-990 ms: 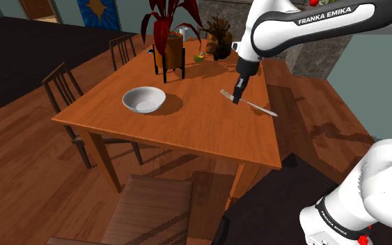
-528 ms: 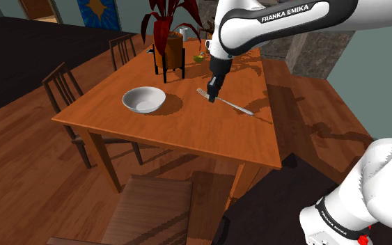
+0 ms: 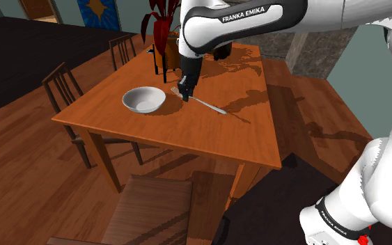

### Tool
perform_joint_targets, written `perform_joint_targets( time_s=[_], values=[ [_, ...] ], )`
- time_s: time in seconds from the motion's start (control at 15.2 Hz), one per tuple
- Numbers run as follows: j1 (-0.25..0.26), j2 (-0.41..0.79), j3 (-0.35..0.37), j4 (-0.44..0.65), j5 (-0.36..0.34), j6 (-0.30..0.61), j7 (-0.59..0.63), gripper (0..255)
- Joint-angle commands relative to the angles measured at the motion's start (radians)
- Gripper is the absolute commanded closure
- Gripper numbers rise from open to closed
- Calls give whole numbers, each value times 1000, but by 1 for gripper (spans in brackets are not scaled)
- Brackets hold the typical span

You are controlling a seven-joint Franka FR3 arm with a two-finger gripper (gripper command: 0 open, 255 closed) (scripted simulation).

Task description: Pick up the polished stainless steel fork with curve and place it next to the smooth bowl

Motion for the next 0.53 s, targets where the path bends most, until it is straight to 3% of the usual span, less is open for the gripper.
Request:
perform_joint_targets(
  time_s=[0.0, 0.46],
  values=[
    [13, 75, 9, 102, -3, -26, 23, 255],
    [16, 106, 10, 64, -3, 43, 27, 255]
  ],
)
